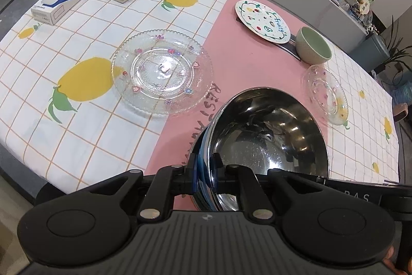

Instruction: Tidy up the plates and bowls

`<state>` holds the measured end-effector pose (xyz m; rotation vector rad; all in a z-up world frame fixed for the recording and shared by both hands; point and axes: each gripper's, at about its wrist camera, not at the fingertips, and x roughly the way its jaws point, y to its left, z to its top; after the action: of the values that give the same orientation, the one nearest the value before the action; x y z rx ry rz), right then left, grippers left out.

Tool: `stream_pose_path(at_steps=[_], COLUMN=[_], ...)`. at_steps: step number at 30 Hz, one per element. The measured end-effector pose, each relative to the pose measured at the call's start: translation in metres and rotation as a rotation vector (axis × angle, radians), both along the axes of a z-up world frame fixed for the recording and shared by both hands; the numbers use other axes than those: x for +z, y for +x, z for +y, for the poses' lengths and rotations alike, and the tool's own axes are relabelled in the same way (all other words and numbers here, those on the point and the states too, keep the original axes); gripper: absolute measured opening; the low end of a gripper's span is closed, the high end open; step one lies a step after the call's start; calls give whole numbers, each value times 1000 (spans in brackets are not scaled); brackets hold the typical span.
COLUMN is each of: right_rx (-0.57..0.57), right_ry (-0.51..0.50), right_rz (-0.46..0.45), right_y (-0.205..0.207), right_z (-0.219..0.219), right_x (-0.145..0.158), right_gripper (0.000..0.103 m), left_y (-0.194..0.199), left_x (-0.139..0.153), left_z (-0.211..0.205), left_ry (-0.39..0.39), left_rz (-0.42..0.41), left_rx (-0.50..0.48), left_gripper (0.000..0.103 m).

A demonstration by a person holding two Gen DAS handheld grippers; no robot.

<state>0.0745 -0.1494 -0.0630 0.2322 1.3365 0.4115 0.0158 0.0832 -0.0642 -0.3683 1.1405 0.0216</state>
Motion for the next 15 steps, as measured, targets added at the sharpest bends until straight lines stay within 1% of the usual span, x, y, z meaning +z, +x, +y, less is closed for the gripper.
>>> stream_pose_path(at_steps=[2,7,10,15], right_rx=[-2,13,23,22], right_ry=[-2,-13,-24,-40], right_rz=[1,2,-13,-19], right_y=[1,2,0,2], right_z=[0,1,1,1], right_x=[1,3,8,8], right_gripper=[14,15,16,17], left_y=[2,5,4,5], left_x=[0,-2,-2,-5], left_z=[-1,1,-1,-4], left_ry=[7,-9,11,15], left_rz=[3,25,36,46], left_rx=[-8,-11,-37,-46], left_gripper=[12,12,11,10])
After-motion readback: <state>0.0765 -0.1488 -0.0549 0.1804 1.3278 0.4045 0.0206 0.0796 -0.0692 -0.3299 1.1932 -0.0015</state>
